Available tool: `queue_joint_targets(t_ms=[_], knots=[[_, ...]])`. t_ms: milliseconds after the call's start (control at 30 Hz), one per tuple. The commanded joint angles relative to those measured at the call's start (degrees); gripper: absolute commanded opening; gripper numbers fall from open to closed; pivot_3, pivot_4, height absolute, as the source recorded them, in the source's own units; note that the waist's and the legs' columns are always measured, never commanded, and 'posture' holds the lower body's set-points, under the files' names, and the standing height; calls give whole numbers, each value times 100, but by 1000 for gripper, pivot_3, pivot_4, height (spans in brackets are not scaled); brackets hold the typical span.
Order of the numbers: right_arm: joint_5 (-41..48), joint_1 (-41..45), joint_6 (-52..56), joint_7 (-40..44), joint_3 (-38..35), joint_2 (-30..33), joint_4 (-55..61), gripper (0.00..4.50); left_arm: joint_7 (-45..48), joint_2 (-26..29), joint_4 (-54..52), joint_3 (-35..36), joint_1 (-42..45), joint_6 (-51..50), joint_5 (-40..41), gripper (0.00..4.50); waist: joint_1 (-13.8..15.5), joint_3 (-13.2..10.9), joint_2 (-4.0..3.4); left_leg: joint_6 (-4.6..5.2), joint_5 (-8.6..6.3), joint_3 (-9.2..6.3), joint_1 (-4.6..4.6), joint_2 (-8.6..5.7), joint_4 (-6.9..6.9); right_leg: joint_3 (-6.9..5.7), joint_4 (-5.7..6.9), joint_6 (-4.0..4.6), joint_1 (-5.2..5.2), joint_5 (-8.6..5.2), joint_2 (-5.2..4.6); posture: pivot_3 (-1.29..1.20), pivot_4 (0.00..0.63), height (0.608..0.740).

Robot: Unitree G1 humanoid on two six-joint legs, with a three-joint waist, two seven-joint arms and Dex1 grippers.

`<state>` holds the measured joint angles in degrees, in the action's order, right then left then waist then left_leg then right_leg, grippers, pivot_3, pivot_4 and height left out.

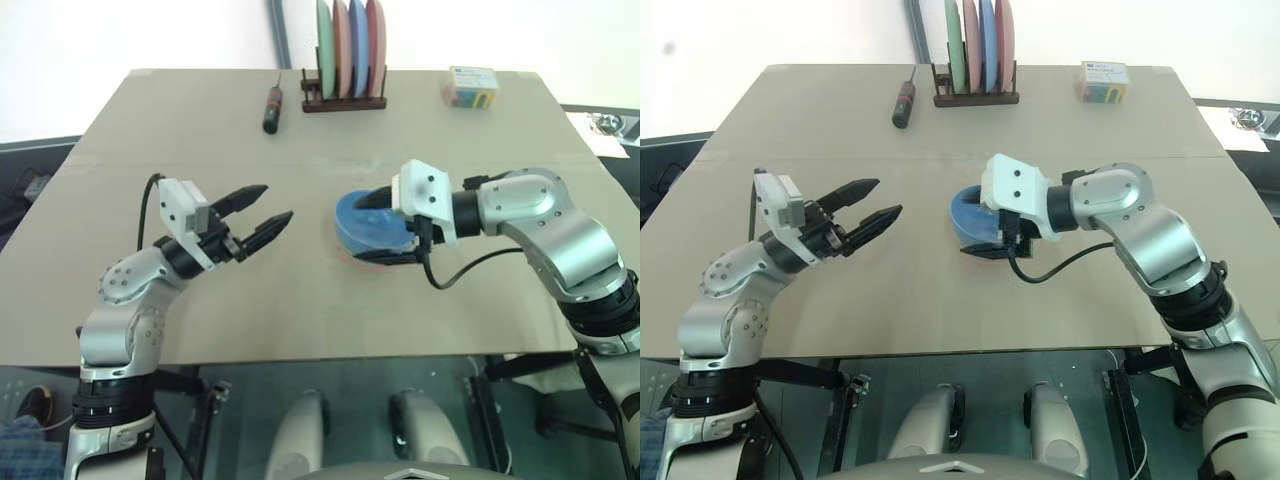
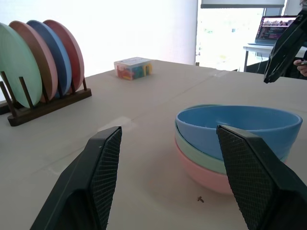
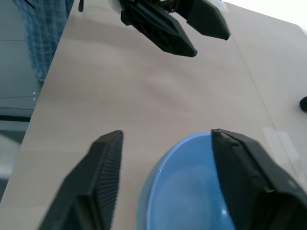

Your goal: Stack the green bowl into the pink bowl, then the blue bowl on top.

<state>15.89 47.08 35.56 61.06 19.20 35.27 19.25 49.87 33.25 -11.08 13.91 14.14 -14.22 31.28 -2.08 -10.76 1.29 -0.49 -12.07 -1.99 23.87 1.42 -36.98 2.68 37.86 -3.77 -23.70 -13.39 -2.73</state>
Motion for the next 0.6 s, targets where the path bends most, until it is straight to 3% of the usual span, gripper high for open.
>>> queue_joint_targets(t_ms=[33,333,600], knots=[[377,46,313,-151,-773,72,-195,4006,-27,157,-283,128,-162,-96,81,3348,-4,0,0,0,0,0,0,0,0,0,0,0,0,0,0,0,150,740],[1642,-1356,647,337,-2688,998,-590,4006,25,732,-655,530,-1039,-607,223,3348,28,1,2,1,-1,3,2,1,11,-1,-14,2,2,-1,-3,0,150,740],[1690,-2661,-323,772,-3559,1443,-961,4006,89,799,-1040,1371,-1939,-518,451,3348,3,1,2,0,-1,14,-5,4,12,8,-13,21,1,-15,-2,0,150,740]])
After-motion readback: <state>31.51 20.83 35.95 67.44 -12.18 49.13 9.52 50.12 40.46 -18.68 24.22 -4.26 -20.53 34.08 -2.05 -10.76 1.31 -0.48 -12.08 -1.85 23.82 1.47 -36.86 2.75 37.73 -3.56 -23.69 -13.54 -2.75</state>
